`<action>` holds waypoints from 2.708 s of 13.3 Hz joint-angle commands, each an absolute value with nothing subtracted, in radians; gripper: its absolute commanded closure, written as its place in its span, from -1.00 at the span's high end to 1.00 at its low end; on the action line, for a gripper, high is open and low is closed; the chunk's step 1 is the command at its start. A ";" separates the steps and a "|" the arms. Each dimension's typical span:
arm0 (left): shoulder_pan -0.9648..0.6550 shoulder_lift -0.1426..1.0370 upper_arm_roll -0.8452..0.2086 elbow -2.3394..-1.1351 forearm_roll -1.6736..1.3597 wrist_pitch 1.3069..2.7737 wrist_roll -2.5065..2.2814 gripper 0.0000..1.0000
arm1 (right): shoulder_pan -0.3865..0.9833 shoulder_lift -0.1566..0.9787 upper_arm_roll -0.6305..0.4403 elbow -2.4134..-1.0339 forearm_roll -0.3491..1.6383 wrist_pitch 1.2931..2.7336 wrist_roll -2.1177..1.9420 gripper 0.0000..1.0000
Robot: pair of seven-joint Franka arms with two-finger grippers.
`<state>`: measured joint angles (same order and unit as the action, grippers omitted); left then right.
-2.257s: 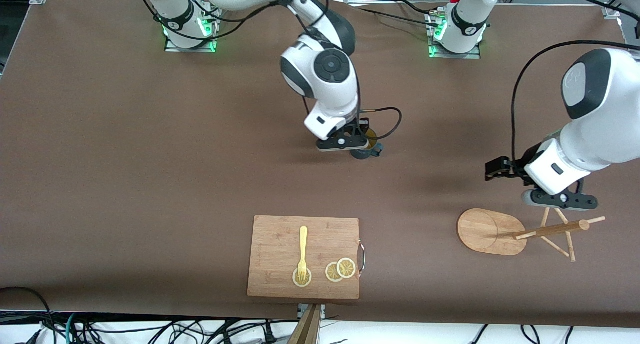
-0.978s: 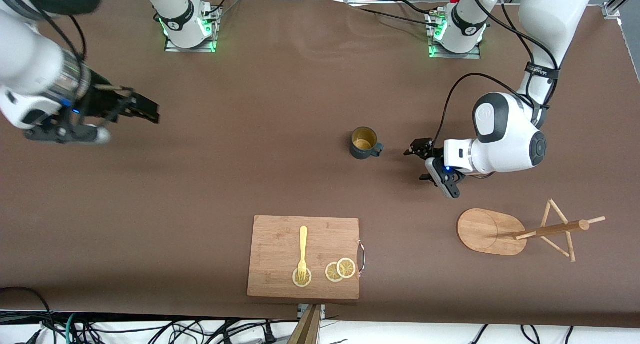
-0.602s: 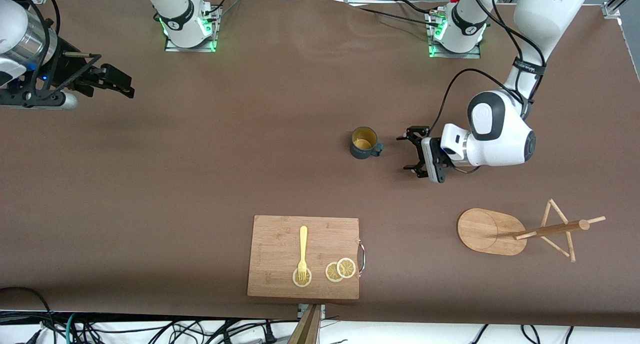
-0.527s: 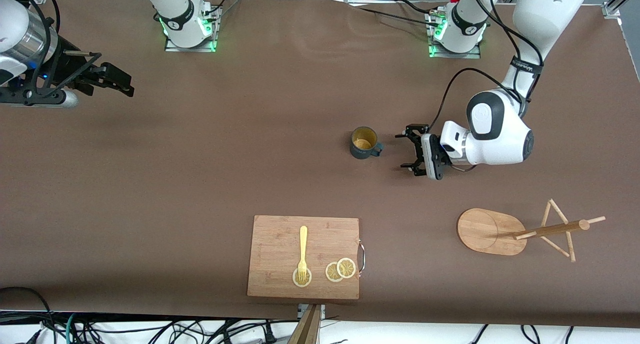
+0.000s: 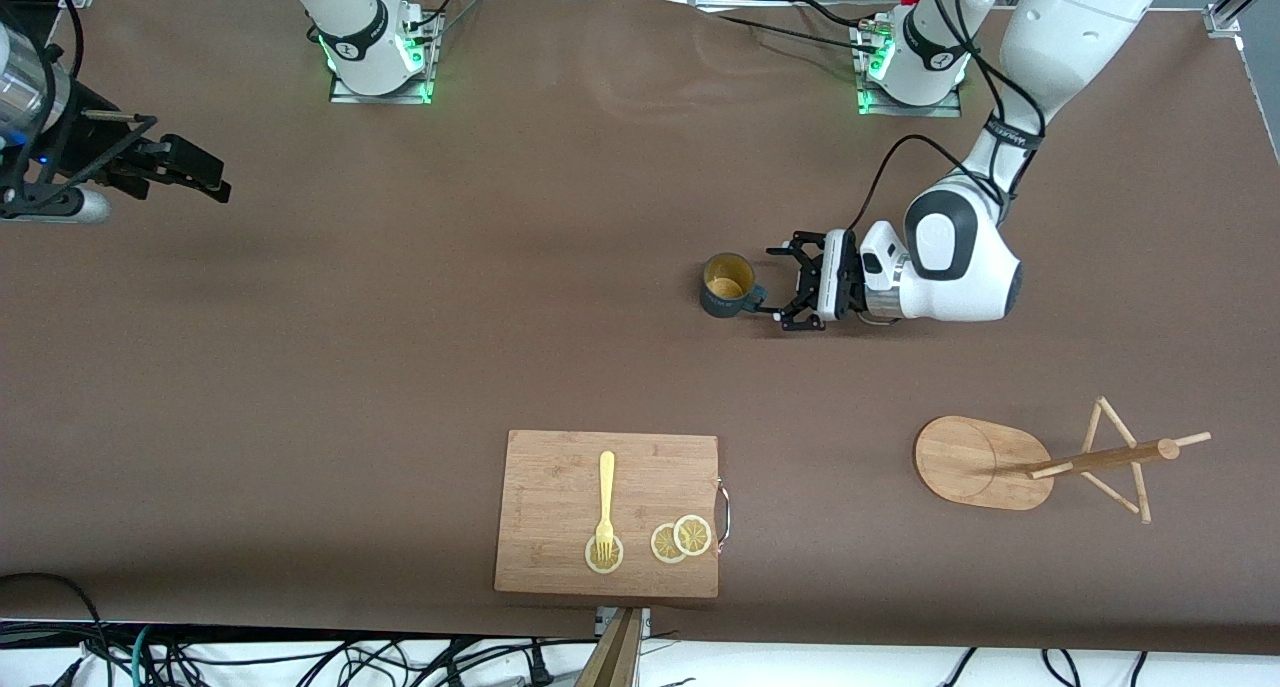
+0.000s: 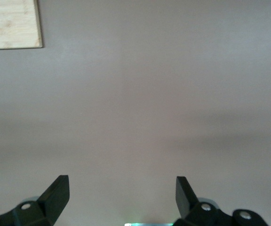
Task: Pass cup and hang on rack
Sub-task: 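Close the left gripper on the teal mug handle, then lift the mug with the left gripper and carry it toward the rack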
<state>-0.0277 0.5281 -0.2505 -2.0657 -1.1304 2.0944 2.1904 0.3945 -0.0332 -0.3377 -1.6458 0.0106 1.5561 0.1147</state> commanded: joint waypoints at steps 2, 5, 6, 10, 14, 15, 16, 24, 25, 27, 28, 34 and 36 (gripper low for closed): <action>0.044 0.661 -0.255 -2.045 -1.250 1.930 2.486 1.00 | 0.400 -0.026 -0.339 -1.603 -0.017 1.501 0.097 1.00; 0.049 0.672 -0.256 -2.042 -1.256 1.927 2.531 1.00 | 0.403 -0.029 -0.331 -1.600 -0.020 1.447 0.103 1.00; 0.049 0.676 -0.255 -2.025 -1.258 1.925 2.533 0.96 | 0.405 -0.029 -0.331 -1.598 -0.018 1.451 0.104 1.00; 0.045 0.707 -0.255 -2.002 -1.334 1.925 2.598 -0.06 | 0.353 -0.026 -0.289 -1.600 -0.006 1.483 0.104 1.00; 0.048 0.738 -0.255 -1.988 -1.373 1.924 2.625 -0.74 | 0.141 -0.018 -0.081 -1.600 -0.012 1.485 0.106 1.00; 0.048 0.738 -0.255 -1.988 -1.373 1.924 2.625 -0.74 | 0.140 -0.018 -0.081 -1.600 -0.011 1.485 0.106 1.00; 0.048 0.738 -0.255 -1.988 -1.373 1.924 2.625 -0.79 | 0.141 -0.018 -0.081 -1.598 -0.011 1.483 0.106 1.00; 0.141 0.692 -0.250 -1.979 -1.355 1.748 2.415 -1.00 | 0.127 -0.015 -0.090 -1.600 -0.015 1.488 0.104 1.00; 0.152 0.671 -0.245 -1.980 -1.339 1.714 2.381 -1.00 | 0.127 -0.015 -0.092 -1.600 -0.015 1.488 0.106 1.00; 0.188 0.596 -0.245 -1.990 -1.232 1.703 2.260 -1.00 | 0.129 -0.011 -0.092 -1.600 -0.014 1.488 0.106 1.00; 0.216 0.560 -0.247 -1.991 -1.179 1.697 2.209 -1.00 | 0.129 -0.012 -0.092 -1.600 -0.012 1.488 0.106 1.00; 0.395 0.447 -0.245 -2.083 -0.933 1.611 2.171 -1.00 | 0.127 -0.012 -0.092 -1.600 -0.008 1.479 0.106 1.00; 0.463 0.451 -0.244 -2.082 -0.891 1.563 2.171 -1.00 | 0.127 -0.012 -0.092 -1.600 -0.006 1.480 0.106 1.00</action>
<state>0.4039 0.4927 -0.2347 -2.0500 -0.9305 1.5969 2.1748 0.1416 -0.0191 -0.1032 -1.6198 -0.0043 1.4903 0.1113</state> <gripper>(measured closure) 0.789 0.000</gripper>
